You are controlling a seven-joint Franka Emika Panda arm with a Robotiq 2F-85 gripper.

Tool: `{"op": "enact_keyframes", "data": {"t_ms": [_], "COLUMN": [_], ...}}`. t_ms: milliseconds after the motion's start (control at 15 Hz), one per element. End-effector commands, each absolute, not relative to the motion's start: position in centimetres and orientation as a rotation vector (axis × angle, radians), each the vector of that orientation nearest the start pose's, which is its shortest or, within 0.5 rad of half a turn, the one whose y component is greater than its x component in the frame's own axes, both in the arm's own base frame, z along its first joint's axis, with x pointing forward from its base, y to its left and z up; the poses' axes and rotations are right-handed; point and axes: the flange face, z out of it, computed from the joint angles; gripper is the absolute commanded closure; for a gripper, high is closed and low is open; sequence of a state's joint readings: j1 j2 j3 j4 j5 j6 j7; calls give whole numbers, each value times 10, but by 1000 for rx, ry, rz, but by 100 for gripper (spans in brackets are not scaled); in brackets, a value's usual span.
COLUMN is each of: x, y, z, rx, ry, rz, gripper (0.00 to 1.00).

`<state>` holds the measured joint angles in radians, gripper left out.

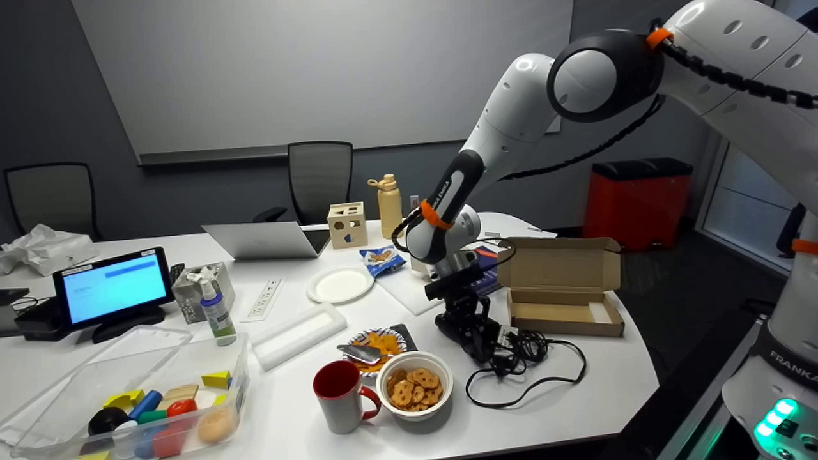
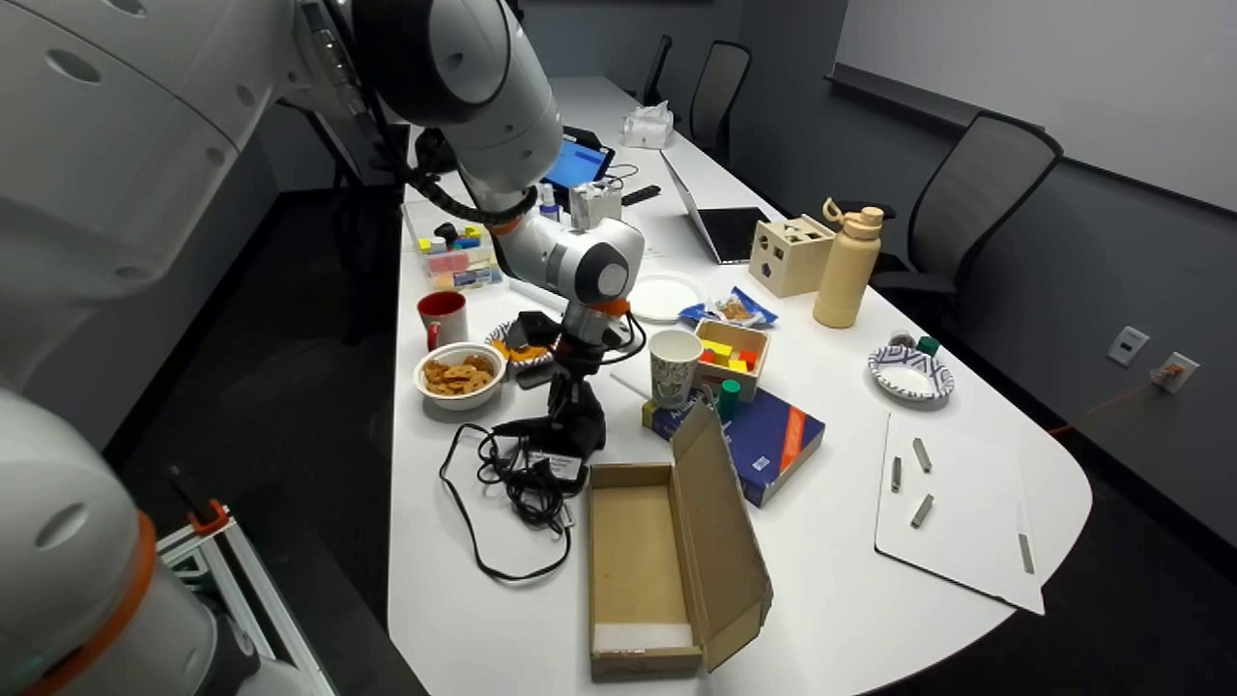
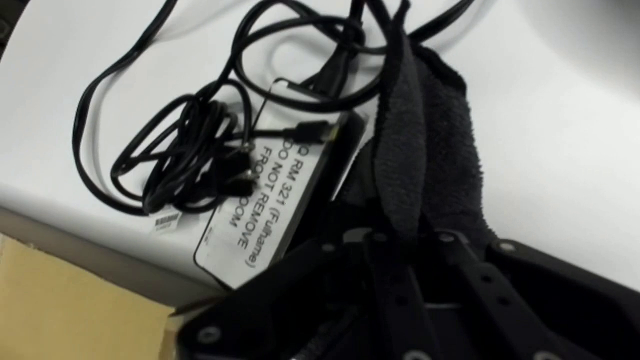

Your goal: Use the black towel to wipe the table

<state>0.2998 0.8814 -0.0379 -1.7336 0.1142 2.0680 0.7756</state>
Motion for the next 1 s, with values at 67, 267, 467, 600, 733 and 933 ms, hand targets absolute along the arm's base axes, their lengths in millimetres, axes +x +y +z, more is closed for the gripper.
{"op": "enact_keyframes", "data": {"t_ms": [67,267,467,600,733,933], "x": [593,609,619,624,626,634], "y": [171,198,221,232,243,250], "z": [50,59,74,88,102,112], "rx": [-3239,-3247,-3284,-3312,-3337,-3357], "ry": [722,446,257,214,191,140], "rz": [664,609,531,450,365,262], "gripper": [97,97,97,97,97,97]}}
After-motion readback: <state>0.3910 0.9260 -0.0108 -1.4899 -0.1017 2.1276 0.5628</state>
